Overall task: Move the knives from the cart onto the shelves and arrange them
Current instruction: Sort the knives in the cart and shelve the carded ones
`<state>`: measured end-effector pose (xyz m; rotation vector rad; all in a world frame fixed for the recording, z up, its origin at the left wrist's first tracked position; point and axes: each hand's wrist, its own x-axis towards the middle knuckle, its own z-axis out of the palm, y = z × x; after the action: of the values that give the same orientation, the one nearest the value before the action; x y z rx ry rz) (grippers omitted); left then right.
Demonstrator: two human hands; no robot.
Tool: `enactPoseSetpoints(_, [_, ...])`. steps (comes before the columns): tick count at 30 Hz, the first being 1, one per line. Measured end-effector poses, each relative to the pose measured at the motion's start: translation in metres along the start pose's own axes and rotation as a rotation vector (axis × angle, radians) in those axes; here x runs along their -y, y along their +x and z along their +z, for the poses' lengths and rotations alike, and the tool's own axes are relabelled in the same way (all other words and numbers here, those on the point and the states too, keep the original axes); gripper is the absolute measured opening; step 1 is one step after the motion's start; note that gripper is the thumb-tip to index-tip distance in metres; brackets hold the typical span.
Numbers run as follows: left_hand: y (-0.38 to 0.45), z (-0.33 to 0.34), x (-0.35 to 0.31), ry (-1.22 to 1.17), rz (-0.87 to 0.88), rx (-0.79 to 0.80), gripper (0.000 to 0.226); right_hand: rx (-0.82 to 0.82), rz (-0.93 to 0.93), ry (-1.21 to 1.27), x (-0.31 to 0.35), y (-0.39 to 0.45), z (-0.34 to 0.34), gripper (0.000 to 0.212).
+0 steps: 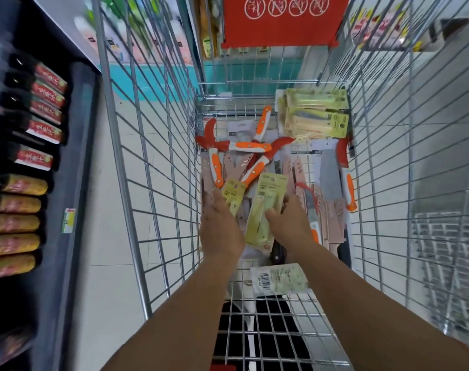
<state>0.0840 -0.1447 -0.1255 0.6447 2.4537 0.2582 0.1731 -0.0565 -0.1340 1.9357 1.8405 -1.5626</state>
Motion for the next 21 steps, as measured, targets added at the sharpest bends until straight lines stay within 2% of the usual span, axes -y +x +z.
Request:
enactPoseSetpoints(2, [0.009,-0.007,-0.010,-0.042,0.096,-0.032,0.087,-0.055,-0.043,0.049,0.005,0.004,-0.006,0.040])
enactPoseSetpoints(4, [0.020,-0.017,-0.025,-0.065,0.161,-0.031,0.092,-0.124,-0.048,0.051,0.015,0.009,-0.015,0.028])
enactPoseSetpoints(7, [0.041,-0.030,-0.052,-0.076,0.241,0.024,0.096,-0.223,-0.075,0.118,0.028,0.025,-0.032,0.017])
enactPoseSetpoints(15, [0.109,-0.048,-0.132,0.018,0.396,0.085,0.096,-0.338,0.051,0.409,0.051,0.088,-0.070,0.021])
enactPoseSetpoints(21, [0.161,-0.046,-0.180,0.119,0.549,0.110,0.092,-0.393,0.090,0.517,0.081,0.142,-0.089,0.031])
